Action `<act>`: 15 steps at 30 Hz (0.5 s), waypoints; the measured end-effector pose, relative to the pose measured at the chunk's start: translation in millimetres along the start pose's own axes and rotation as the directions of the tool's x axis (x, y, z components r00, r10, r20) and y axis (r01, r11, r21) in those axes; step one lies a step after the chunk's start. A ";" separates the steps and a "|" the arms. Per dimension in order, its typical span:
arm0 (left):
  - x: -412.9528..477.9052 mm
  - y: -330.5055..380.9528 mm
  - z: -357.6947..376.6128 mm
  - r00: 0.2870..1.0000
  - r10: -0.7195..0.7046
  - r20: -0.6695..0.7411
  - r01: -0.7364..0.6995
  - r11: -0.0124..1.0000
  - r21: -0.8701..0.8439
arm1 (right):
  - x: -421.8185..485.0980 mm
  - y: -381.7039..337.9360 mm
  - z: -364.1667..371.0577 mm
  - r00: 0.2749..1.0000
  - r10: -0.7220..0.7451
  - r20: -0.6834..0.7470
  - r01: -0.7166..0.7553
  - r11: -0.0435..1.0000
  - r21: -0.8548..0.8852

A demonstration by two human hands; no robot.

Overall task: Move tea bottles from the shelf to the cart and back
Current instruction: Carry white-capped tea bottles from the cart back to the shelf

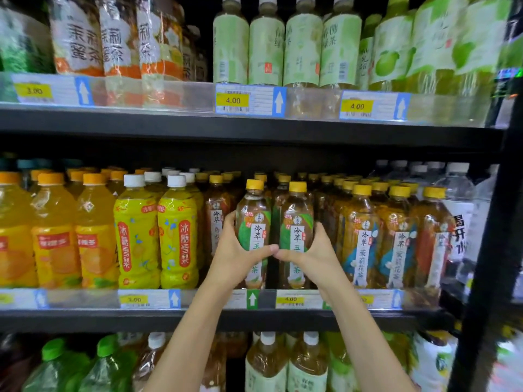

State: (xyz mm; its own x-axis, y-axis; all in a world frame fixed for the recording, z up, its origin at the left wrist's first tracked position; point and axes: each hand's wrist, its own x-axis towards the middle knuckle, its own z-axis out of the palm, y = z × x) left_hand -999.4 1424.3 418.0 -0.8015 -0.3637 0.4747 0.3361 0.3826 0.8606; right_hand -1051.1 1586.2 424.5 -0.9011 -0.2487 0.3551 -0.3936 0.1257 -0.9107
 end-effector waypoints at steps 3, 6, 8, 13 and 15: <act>-1.3 0.9 -0.5 0.999 -0.002 0.045 0.001 1.000 0.020 | -4.0 1.5 -2.9 1.000 -0.017 0.018 0.018 0.999 -0.046; -3.3 0.4 -0.2 0.999 -0.009 0.052 0.006 0.999 0.043 | -6.2 2.6 -4.7 0.999 -0.028 0.021 0.031 0.992 -0.125; -4.1 1.5 -1.3 0.998 -0.020 0.056 0.017 0.997 0.070 | -8.2 2.2 -5.5 0.999 -0.046 0.009 0.047 0.978 -0.203; -15.6 6.1 -6.7 0.999 0.032 -0.011 -0.026 0.947 0.320 | -21.0 -1.1 -10.3 0.984 -0.165 -0.073 0.127 0.920 -0.371; -26.9 9.5 -7.6 0.992 0.078 -0.099 -0.026 0.897 0.441 | -23.0 0.0 -12.5 0.974 -0.208 -0.085 0.154 0.893 -0.422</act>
State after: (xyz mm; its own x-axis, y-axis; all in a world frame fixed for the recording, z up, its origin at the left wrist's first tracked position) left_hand -970.9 1431.3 414.8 -0.7204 -0.4148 0.5558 0.1045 0.7273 0.6783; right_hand -1032.6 1603.9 418.9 -0.8116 -0.1873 0.5533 -0.5672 0.4796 -0.6696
